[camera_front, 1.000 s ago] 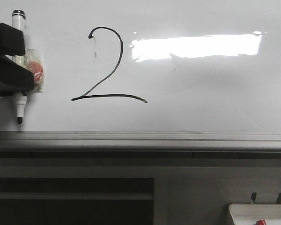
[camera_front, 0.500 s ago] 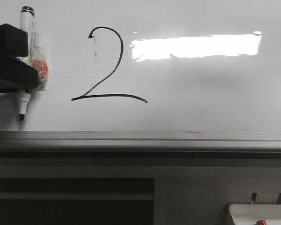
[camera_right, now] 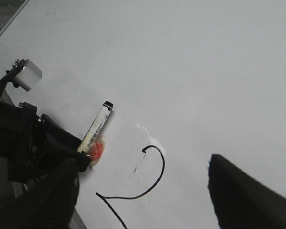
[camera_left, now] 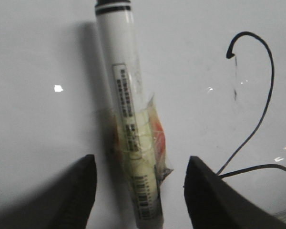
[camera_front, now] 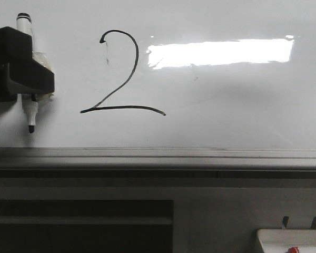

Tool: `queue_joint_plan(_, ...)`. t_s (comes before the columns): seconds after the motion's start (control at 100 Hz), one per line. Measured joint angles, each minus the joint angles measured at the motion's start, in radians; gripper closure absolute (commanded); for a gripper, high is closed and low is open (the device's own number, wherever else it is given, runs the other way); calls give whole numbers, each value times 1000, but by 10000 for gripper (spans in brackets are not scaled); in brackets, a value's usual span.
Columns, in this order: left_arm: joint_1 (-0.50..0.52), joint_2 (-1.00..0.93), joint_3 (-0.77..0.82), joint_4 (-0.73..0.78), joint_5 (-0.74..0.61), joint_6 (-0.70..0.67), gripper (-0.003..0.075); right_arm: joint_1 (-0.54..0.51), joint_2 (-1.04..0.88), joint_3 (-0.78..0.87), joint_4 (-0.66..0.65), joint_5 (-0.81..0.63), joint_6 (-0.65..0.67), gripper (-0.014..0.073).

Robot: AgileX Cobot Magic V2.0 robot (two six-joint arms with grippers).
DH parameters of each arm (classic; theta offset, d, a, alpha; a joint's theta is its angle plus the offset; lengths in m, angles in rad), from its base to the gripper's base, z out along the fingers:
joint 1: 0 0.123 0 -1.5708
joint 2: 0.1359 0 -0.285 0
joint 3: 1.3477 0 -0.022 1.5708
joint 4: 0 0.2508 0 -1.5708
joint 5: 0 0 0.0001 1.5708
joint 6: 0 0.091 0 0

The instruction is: Write number 2 on whiteboard

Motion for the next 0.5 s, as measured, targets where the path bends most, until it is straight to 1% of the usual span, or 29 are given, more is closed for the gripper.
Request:
queue_joint_plan(0.04, 0, -9, 0, 1, 13, 0, 353, 0, 0, 0, 0, 11, 0, 172)
queue_joint_plan(0.08, 0, -23, 0, 1, 23, 0, 401, 0, -5, 0, 0, 26, 0, 267)
queue_joint_plan(0.09, 0, -30, 0, 1, 25, 0, 412, 0, -8, 0, 0, 30, 0, 306)
queue_joint_plan(0.11, 0, -43, 0, 1, 26, 0, 449, 0, -13, 0, 0, 41, 0, 349)
queue_joint_plan(0.12, 0, -48, 0, 1, 26, 0, 463, 0, -17, 0, 0, 45, 0, 394)
queue_joint_plan(0.13, 0, -58, 0, 2, 26, 0, 491, 0, -20, 0, 0, 54, 0, 417)
queue_joint_plan(0.14, -2, -63, 0, 2, 27, 0, 506, 0, -22, 0, 0, 58, 0, 465)
queue_joint_plan(0.15, -2, -69, 0, 5, 27, 0, 536, 0, -28, 0, 0, 67, 0, 489)
queue_joint_plan(0.16, -4, -81, 0, 8, 27, 0, 552, 0, -31, 0, 0, 71, 0, 537)
queue_joint_plan(0.18, -6, -99, 0, 16, 27, 0, 599, 0, -40, 0, 0, 84, 0, 585)
queue_joint_plan(0.19, -6, -105, 0, 19, 25, 0, 615, 0, -47, 0, 0, 88, 0, 630)
queue_joint_plan(0.2, -6, -118, 0, 26, 23, 0, 647, 0, -50, 0, 0, 95, 0, 653)
queue_joint_plan(0.21, -9, -125, 0, 29, 21, 0, 663, 0, -54, 0, 0, 100, 0, 671)
queue_joint_plan(0.24, -13, -151, 0, 48, 18, 0, 738, 0, -74, 4, 0, 114, 0, 662)
queue_joint_plan(0.25, -13, -165, 0, 59, 18, 0, 742, 0, -78, 3, 0, 114, 0, 660)
queue_joint_plan(0.35, -24, -253, 2, 142, 16, 0, 741, 0, -149, 39, 0, 118, 0, 660)
queue_joint_plan(0.5, -30, -370, 49, 245, 16, 0, 741, 0, -303, 167, 0, 44, 0, 660)
